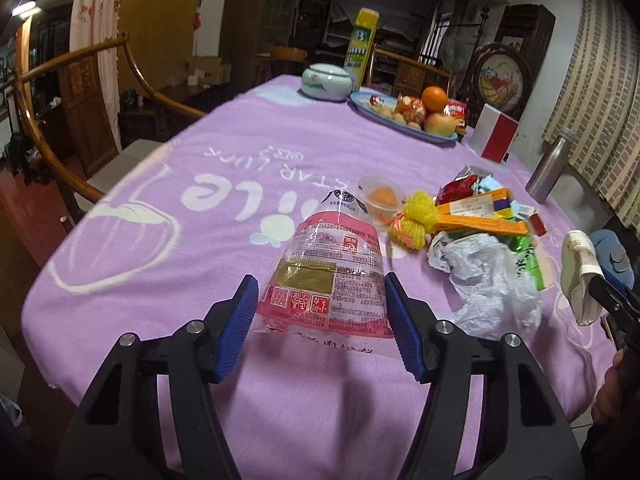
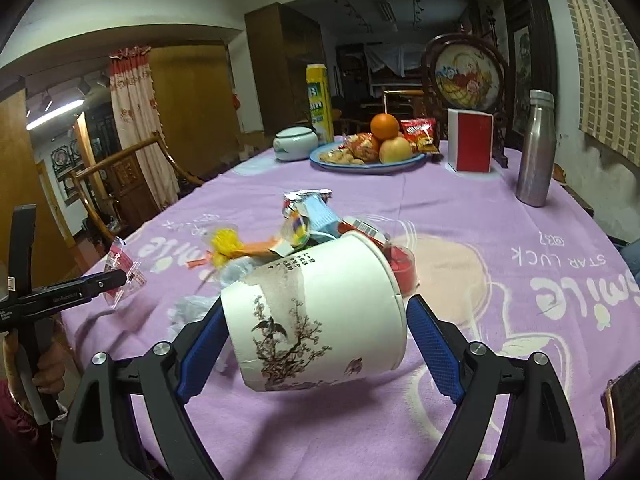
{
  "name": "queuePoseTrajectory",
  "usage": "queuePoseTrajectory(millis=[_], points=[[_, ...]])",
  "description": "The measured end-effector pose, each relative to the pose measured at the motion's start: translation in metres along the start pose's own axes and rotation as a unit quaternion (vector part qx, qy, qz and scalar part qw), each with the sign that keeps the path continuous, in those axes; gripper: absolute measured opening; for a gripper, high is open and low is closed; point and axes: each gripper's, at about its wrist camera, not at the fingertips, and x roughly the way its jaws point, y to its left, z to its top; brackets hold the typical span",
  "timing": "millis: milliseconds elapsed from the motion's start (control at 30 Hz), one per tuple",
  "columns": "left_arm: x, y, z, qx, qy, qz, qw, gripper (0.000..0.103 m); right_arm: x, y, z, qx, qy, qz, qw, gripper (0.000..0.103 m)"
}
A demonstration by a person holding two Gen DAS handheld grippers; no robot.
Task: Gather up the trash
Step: 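Grasp the pink snack wrapper with the left tool while the right tool grasps the white paper cup, then carry both items to the red wastebasket and open both tools to drop them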
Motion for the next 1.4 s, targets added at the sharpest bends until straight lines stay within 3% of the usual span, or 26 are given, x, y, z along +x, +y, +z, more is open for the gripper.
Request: queuePoseTrajectory(millis=[233,533,833,867,1067,1200,1333,1400], points=[[-0.039,0.020,-0.009,-0.015,-0.014,0.016,0.9997,0.063,-0.014,0.017,0.001,-0.016,-0.014,0.025,0.999,0.085],[-0.079,0.074,-0.035,-0.048,-0.008,0.057,0.9971,0.063,-0.025,0.050,0.003,-0.044,-0.019,0.047,0.998,0.085],[-0.094,0.162,-0.091,-0.086,0.057,0.132,0.9858,0.064,-0.014,0.123,0.009,-0.091,0.011,0.109,0.990,0.085],[-0.092,0.170,-0.096,-0.089,0.065,0.136,0.9845,0.064,-0.012,0.134,0.009,-0.097,0.017,0.121,0.988,0.085],[-0.083,0.200,-0.125,-0.107,0.095,0.160,0.9767,0.087,0.001,0.206,0.003,-0.138,0.058,0.184,0.971,0.085],[-0.095,0.212,-0.129,-0.126,0.062,0.161,0.9769,0.095,0.005,0.259,-0.006,-0.177,0.084,0.227,0.954,0.085],[-0.108,0.225,-0.131,-0.117,0.033,0.216,0.9689,0.096,0.005,0.309,-0.020,-0.216,0.112,0.264,0.933,0.085],[-0.113,0.237,-0.136,-0.118,0.027,0.250,0.9607,0.096,0.008,0.334,-0.030,-0.239,0.130,0.286,0.919,0.085]])
